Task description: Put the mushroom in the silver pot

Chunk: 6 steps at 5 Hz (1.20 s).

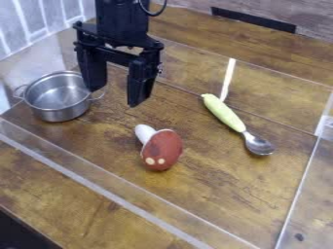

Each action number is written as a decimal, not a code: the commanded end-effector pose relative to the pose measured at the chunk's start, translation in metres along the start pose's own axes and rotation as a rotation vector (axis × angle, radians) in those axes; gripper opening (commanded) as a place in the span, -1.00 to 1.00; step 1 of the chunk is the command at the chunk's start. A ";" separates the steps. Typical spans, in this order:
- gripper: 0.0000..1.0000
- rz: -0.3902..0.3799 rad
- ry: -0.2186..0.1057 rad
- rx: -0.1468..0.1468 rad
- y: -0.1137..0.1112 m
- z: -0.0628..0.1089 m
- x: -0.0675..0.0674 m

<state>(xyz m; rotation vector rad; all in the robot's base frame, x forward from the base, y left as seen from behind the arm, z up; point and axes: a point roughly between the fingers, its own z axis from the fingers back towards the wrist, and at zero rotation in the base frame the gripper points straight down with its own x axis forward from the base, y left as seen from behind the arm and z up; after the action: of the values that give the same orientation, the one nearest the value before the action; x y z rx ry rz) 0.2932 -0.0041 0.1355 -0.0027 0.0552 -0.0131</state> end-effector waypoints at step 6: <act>1.00 0.021 -0.057 -0.069 -0.035 -0.073 0.032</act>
<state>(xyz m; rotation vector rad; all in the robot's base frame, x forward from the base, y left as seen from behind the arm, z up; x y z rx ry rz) 0.3150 -0.0349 0.0486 -0.0669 0.0428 0.0237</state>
